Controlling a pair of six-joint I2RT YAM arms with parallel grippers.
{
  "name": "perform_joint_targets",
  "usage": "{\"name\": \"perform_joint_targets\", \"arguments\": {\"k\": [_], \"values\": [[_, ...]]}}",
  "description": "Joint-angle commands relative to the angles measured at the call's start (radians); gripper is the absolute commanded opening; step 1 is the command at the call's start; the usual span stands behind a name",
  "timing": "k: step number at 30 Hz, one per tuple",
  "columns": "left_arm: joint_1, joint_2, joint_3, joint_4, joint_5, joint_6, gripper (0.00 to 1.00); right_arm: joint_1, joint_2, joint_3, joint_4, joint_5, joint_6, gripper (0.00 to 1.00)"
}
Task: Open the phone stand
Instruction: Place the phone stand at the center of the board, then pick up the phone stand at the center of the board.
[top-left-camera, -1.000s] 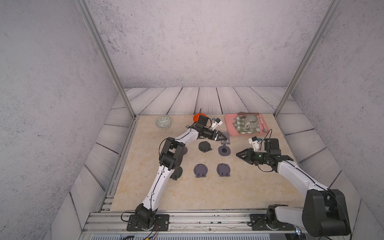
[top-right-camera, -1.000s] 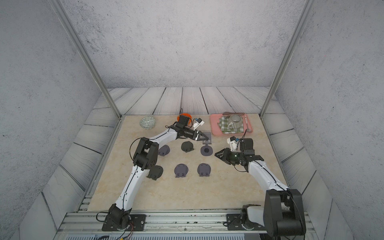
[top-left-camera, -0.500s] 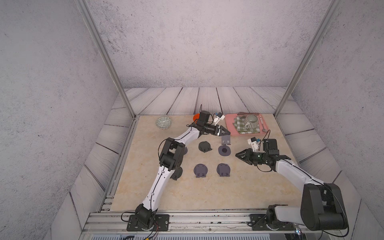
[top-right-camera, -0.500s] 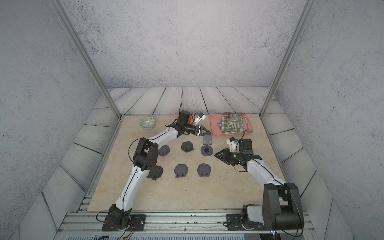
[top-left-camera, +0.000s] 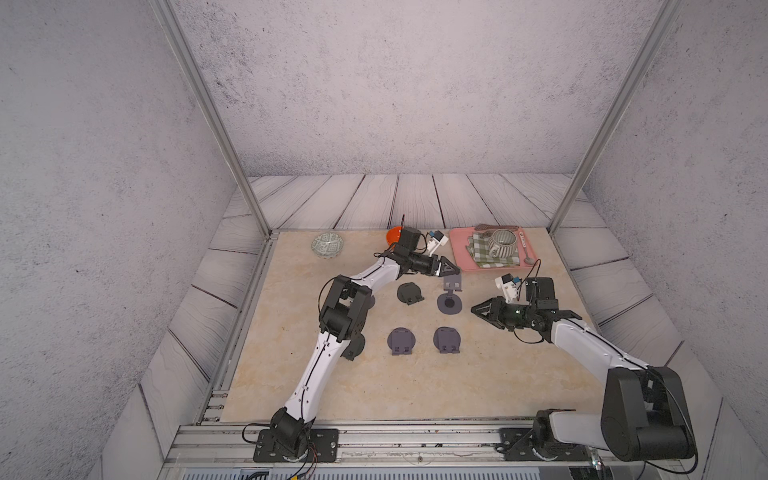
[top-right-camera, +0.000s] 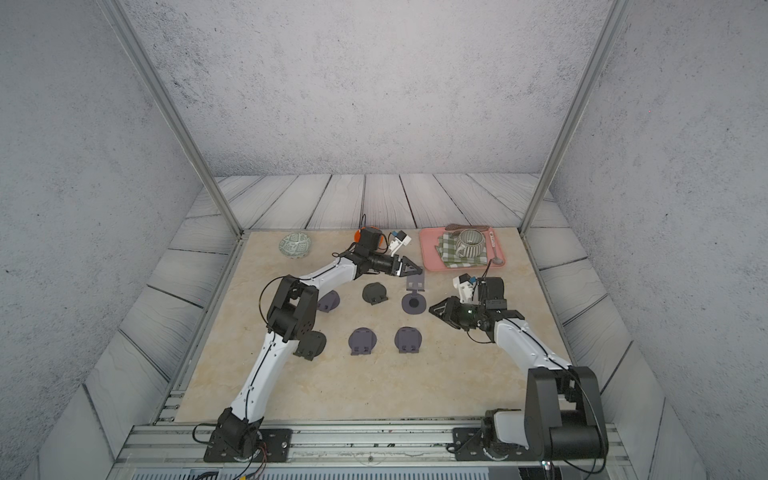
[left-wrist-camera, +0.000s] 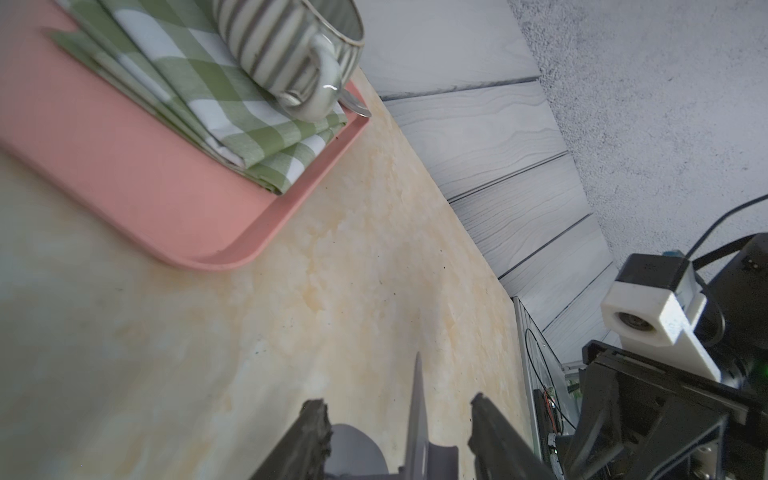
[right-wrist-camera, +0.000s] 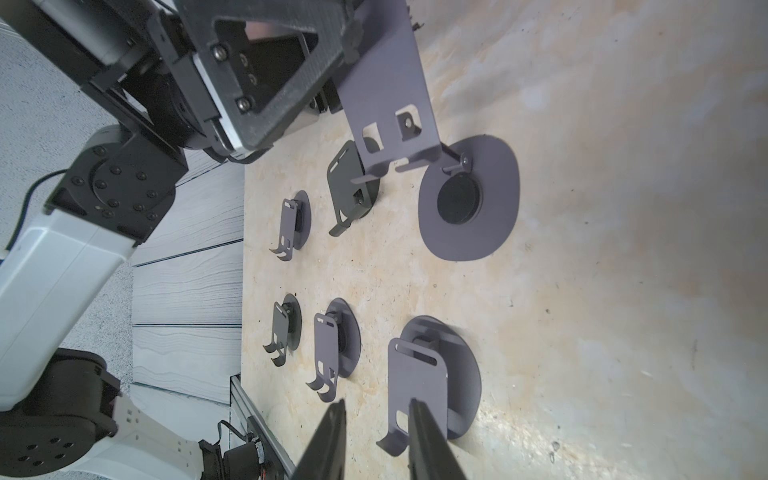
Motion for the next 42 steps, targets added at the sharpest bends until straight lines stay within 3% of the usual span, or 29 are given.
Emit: {"name": "perform_joint_targets", "arguments": {"k": [1,6,11,17,22,30,42], "values": [[0.072,-0.074,0.001,-0.005,-0.048,-0.008,0.60,-0.001,0.003,0.027,0.008,0.010,-0.013,0.30],[0.151,-0.156,-0.014,-0.097,-0.068,0.006,0.61,-0.001,0.007,0.055,0.001,0.010,-0.022,0.30],[0.174,-0.235,-0.079,-0.324,-0.212,0.056,0.60,-0.001,0.008,0.090,-0.023,0.019,-0.040,0.30],[0.171,-0.412,-0.471,-0.116,-0.300,-0.033,0.59,-0.001,0.017,0.119,-0.037,0.006,-0.053,0.30],[0.171,-0.449,-0.650,0.030,-0.319,-0.091,0.58,-0.001,0.012,0.114,-0.026,-0.006,-0.043,0.30],[0.173,-0.443,-0.700,0.072,-0.375,-0.131,0.57,0.002,0.012,0.111,-0.035,-0.013,-0.043,0.30],[0.173,-0.416,-0.751,0.141,-0.354,-0.163,0.57,0.005,0.049,0.123,-0.037,-0.019,-0.046,0.30]]}}
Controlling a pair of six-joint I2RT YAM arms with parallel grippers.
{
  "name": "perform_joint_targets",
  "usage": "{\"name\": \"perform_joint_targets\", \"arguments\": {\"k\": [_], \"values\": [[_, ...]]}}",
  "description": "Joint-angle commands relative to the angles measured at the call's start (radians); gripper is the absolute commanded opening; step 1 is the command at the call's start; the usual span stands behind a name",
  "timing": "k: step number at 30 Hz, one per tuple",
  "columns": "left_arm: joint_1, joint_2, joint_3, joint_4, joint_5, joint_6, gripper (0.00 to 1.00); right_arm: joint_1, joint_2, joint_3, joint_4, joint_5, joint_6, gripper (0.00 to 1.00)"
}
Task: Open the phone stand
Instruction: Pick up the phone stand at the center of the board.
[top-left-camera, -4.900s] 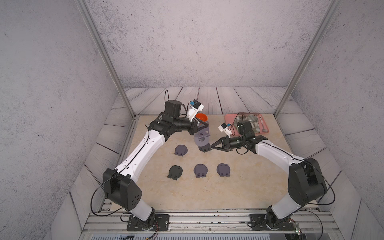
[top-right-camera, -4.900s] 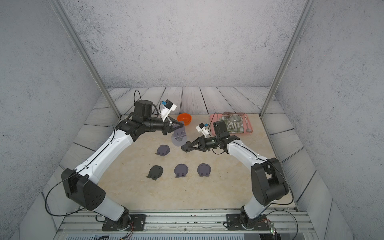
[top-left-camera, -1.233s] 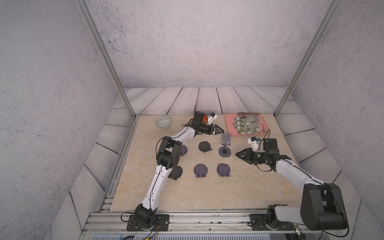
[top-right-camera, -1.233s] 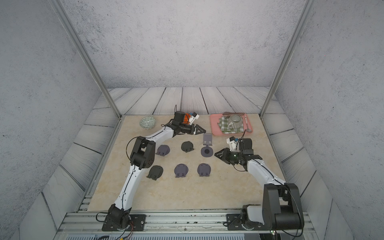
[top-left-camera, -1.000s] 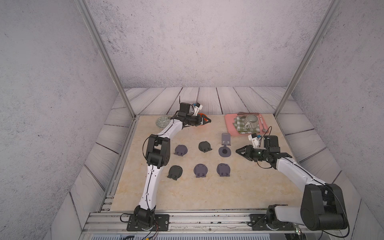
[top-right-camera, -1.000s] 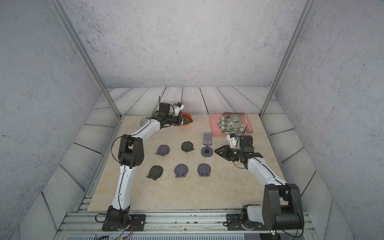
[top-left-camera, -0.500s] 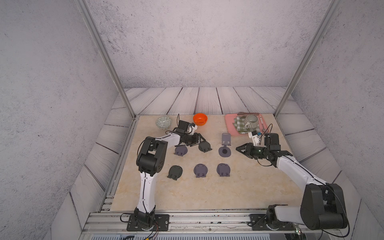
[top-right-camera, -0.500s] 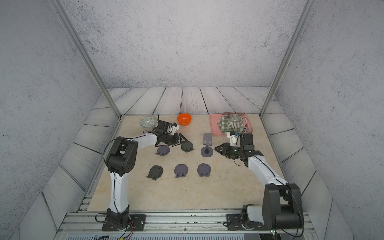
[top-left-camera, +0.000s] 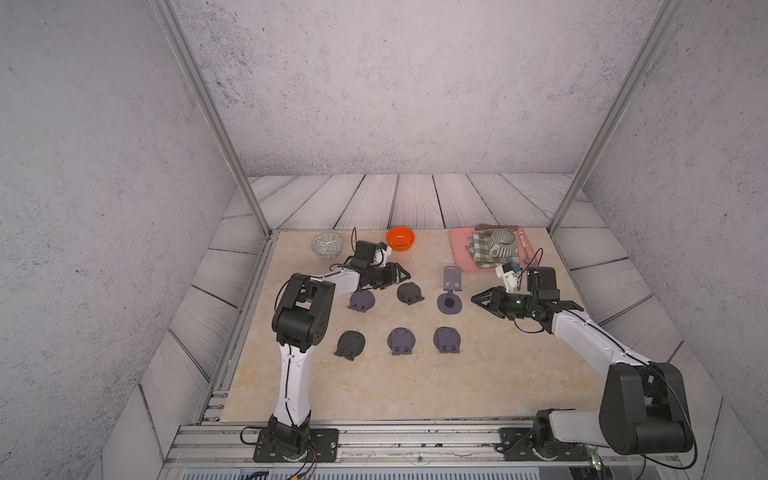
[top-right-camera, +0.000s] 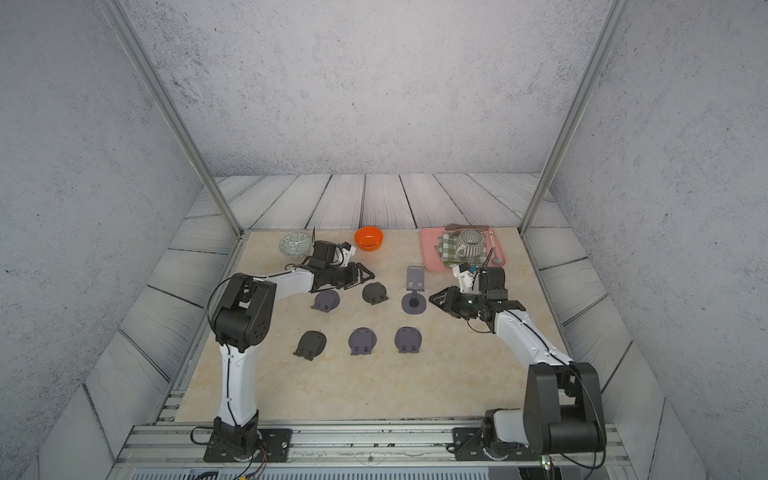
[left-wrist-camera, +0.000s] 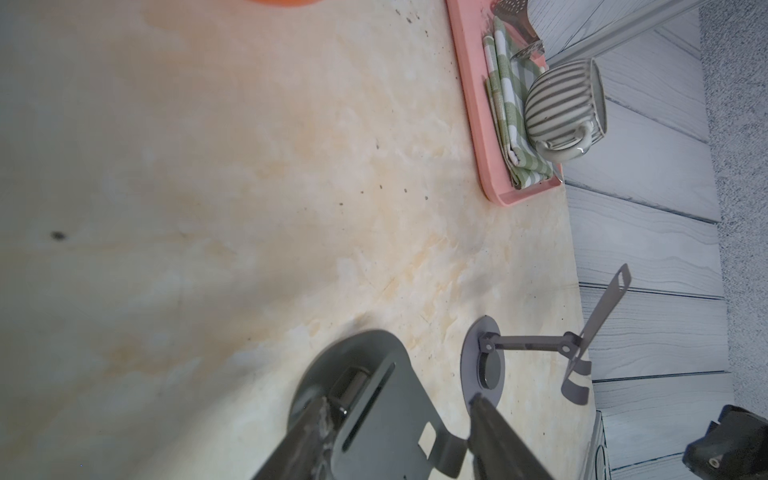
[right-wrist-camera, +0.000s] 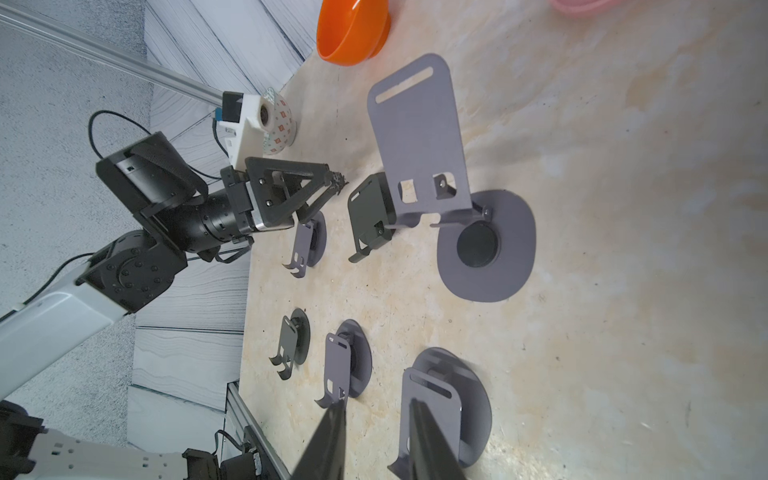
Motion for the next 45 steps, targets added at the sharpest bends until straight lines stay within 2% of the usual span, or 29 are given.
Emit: {"name": "perform_joint_targets", "arguments": {"k": [1,8,25,28,35,41,45], "values": [[0.003,0.016,-0.028,0.034,0.011,-0.010,0.57,0.007,0.015,0.025,-0.008,-0.024,-0.014,0.30],[0.000,0.023,-0.094,0.125,0.040,-0.054,0.56,0.010,0.027,0.024,0.001,-0.032,-0.009,0.30],[-0.014,0.096,-0.066,0.183,0.086,-0.090,0.52,0.013,0.033,0.018,0.004,-0.029,-0.008,0.30],[-0.017,0.109,-0.063,0.190,0.094,-0.099,0.41,0.015,0.035,0.018,0.007,-0.030,-0.007,0.30],[-0.018,0.130,-0.054,0.181,0.109,-0.097,0.26,0.016,0.036,0.014,0.012,-0.030,-0.005,0.30],[-0.020,0.140,-0.045,0.168,0.124,-0.093,0.00,0.016,0.041,0.013,0.015,-0.032,-0.002,0.30],[-0.019,0.134,-0.045,0.157,0.134,-0.090,0.00,0.016,0.040,0.015,0.015,-0.032,-0.002,0.30]]}}
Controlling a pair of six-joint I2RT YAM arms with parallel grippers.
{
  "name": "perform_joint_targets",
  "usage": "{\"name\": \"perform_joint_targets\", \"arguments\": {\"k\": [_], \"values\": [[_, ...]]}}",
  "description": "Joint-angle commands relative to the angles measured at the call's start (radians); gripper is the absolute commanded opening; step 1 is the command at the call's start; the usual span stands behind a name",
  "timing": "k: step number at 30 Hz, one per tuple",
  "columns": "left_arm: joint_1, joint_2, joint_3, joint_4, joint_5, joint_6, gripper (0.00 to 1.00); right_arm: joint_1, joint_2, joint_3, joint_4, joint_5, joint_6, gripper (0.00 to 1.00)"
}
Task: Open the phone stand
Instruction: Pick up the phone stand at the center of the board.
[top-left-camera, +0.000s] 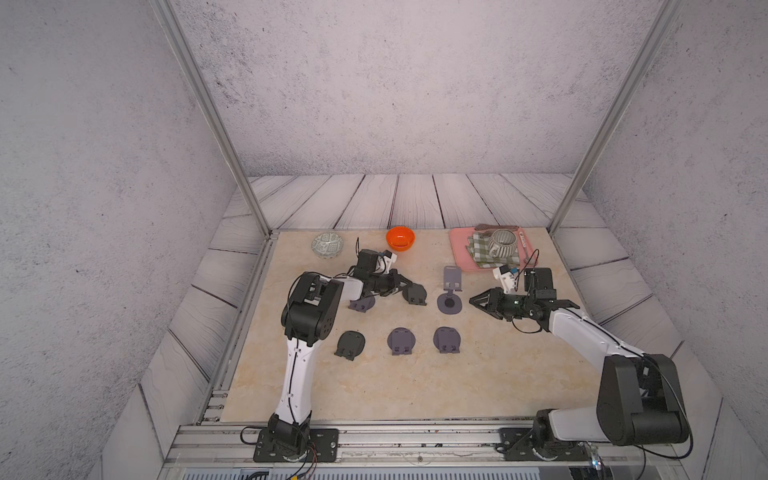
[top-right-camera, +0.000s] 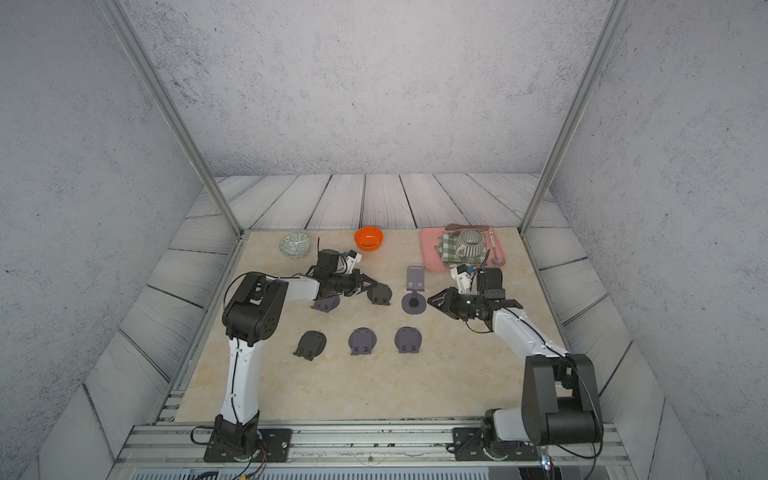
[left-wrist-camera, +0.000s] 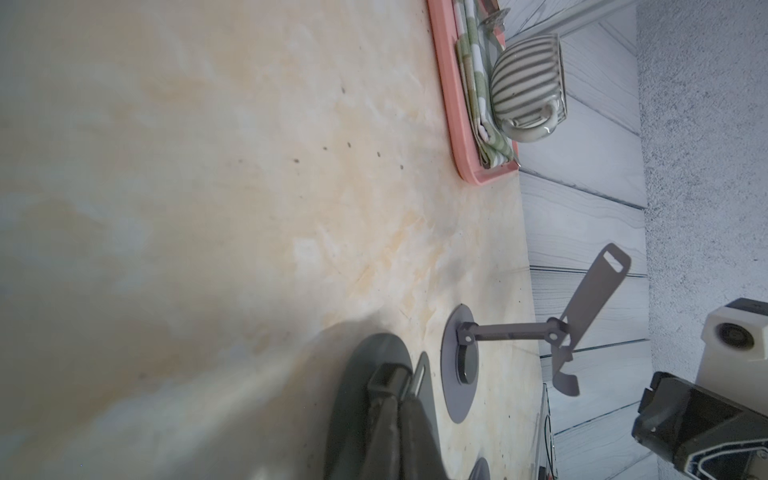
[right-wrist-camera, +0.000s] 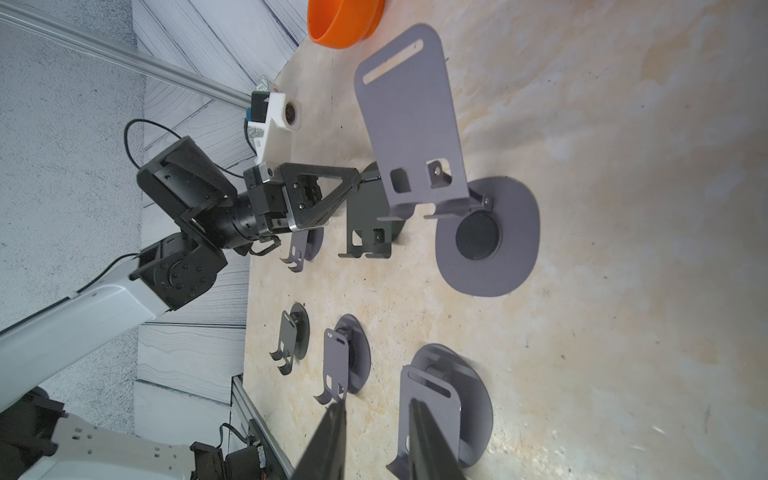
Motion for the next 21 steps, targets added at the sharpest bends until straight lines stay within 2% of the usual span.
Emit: {"name": "perform_joint_targets", "arguments": {"k": [1,5,8,13,17,21], "values": [[-0.006,0.026,-0.008,-0.073,-0.019,0.030,0.00,0.006,0.007,0.015,0.006,-0.015,-0.006,0.30],[-0.002,-0.003,-0.011,-0.102,-0.019,0.041,0.00,0.005,0.007,0.018,0.005,-0.022,-0.003,0.29],[0.011,-0.050,-0.037,-0.055,0.007,-0.017,0.00,0.005,-0.010,0.028,-0.011,-0.023,-0.007,0.29],[0.040,-0.172,-0.072,0.058,0.091,-0.167,0.00,0.005,-0.070,0.058,-0.065,-0.026,-0.010,0.30],[0.041,-0.279,-0.058,0.014,0.154,-0.184,0.00,0.008,-0.136,0.072,-0.095,-0.029,-0.002,0.31],[0.041,-0.404,-0.093,0.070,0.249,-0.249,0.00,0.028,-0.181,0.098,-0.148,-0.019,-0.011,0.32]]}}
